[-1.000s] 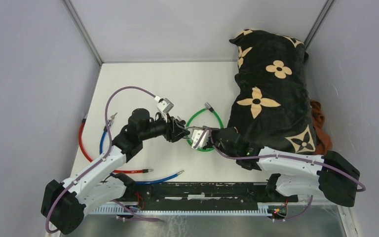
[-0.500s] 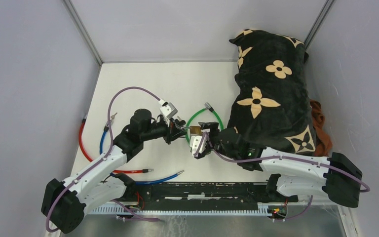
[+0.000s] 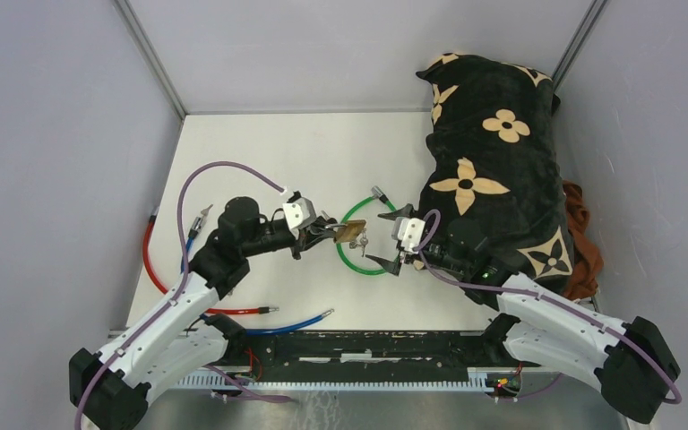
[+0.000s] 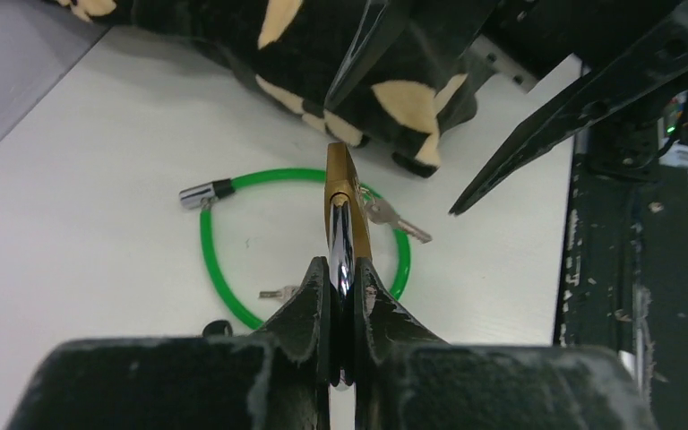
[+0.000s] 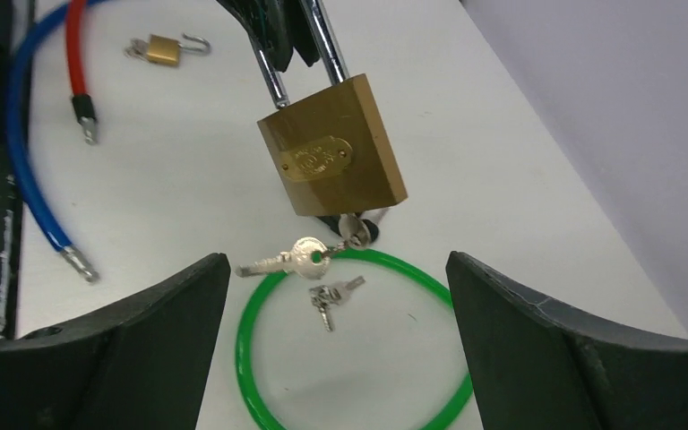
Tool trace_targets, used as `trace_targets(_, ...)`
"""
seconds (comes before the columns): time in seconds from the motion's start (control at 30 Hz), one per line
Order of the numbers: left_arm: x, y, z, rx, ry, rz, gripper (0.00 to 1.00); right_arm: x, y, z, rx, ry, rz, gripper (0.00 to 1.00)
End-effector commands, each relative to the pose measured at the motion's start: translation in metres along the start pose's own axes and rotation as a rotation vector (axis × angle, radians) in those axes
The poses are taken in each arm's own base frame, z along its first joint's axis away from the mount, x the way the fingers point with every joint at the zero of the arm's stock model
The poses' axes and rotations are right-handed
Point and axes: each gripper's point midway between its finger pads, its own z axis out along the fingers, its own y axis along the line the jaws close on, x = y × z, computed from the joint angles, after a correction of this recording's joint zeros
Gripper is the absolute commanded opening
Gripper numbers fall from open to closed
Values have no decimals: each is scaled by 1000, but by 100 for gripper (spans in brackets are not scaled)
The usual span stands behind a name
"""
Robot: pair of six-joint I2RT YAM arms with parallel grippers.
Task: Lock with the key
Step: Lock the lock.
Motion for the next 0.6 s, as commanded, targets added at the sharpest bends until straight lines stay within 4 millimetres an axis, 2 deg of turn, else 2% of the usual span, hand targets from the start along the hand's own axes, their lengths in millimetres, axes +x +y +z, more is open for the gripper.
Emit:
trace_targets(0.0, -99, -13, -14, 68, -310, 62, 2, -43, 5, 6, -91, -229, 141, 96)
trace_targets(0.17, -109, -28, -19, 134, -355, -31, 2, -67, 18, 14, -225, -351, 266, 94)
trace_targets(0.3, -113, -30, -20, 143, -389, -64, 2, -72, 19, 27, -280, -359, 340, 84)
trace_targets(0.43, -112, -32, -21, 148, -404, -89, 2, -91, 20, 22, -311, -459, 382, 69)
trace_targets(0.57, -107, -33, -21, 145, -399, -102, 2, -96, 21, 22, -327, -468, 413, 69)
